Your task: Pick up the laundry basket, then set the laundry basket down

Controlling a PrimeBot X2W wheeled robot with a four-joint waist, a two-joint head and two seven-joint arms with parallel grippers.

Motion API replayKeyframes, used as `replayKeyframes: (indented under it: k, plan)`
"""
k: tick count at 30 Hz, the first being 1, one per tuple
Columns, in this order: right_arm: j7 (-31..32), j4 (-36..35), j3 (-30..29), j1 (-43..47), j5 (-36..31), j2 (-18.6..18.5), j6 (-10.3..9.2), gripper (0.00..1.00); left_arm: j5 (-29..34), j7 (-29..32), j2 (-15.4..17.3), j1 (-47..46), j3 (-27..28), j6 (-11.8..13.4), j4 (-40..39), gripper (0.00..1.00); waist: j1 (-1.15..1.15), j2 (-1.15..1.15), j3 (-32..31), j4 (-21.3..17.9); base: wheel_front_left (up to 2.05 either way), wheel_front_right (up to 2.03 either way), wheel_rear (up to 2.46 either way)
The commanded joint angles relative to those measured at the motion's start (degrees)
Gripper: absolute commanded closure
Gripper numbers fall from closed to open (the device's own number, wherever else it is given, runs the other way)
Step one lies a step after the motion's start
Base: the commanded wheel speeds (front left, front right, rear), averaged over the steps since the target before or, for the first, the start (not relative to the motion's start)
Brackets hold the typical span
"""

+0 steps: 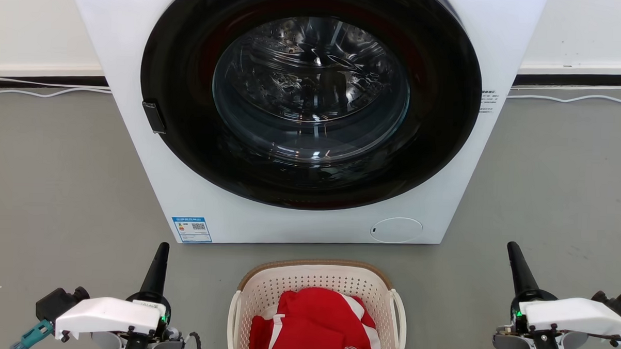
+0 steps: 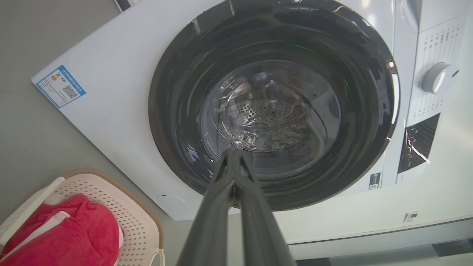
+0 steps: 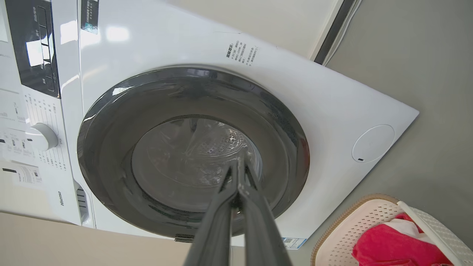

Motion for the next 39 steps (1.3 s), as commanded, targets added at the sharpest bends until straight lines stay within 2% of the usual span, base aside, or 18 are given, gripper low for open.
replayKeyframes:
  k: [1, 31, 39]
  plan:
    - [0.9, -1.9, 0.3, -1.1, 1.8, -0.3, 0.32, 1.0, -1.7, 0.6, 0.7, -1.2, 1.6, -0.5, -1.7, 1.0, 0.0, 0.0, 0.0, 0.0, 0.0, 0.0, 0.0]
    - [5.9, -3.0, -2.3, -0.3, 20.3, 0.5, 0.42, 1.0, -20.8, 5.7, 0.9, -1.0, 3.7, -0.9, -3.0, 1.0, 0.0, 0.0, -0.3, 0.8, 0.0, 0.0, 0.0]
    - [6.0, -3.1, -2.3, -0.3, 20.6, 0.5, 0.42, 1.0, -21.1, 5.7, 0.9, -1.0, 3.7, -0.9, -3.1, 1.0, 0.0, 0.0, -0.3, 0.8, 0.0, 0.0, 0.0]
